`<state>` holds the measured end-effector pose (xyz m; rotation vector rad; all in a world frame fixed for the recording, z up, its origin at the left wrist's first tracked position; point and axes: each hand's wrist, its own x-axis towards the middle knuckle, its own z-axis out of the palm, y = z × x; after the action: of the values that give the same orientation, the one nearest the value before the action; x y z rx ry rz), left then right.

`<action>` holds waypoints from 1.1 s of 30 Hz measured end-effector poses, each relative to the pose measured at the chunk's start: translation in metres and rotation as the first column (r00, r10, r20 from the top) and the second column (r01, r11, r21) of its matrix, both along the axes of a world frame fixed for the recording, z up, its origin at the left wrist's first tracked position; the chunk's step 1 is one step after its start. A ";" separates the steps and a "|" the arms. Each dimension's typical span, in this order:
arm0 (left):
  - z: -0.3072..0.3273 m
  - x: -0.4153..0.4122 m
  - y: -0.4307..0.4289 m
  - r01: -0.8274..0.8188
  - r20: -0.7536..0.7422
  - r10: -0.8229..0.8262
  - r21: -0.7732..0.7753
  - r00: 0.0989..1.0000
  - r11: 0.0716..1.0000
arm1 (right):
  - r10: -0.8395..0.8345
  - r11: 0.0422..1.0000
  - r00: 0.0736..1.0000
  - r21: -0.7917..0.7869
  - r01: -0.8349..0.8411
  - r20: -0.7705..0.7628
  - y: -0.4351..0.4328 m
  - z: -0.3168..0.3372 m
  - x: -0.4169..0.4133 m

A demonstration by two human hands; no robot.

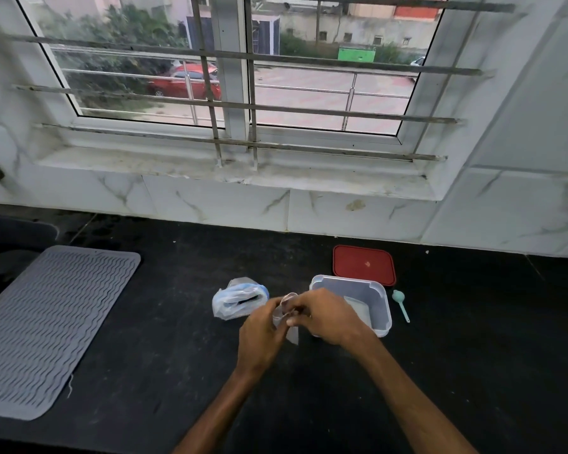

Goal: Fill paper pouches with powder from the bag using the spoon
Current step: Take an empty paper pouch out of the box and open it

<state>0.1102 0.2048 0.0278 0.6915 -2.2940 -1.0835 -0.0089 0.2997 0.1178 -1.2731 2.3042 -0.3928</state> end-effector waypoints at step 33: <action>-0.034 -0.016 0.041 0.111 0.344 -0.202 0.268 0.917 0.957 | -0.118 0.991 0.987 -0.050 0.124 0.112 0.075 -0.066 -0.049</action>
<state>0.0944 0.2457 -0.0059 0.8808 -2.5944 -1.4331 -0.0577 0.3749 0.0519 -1.1124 2.2986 -0.5584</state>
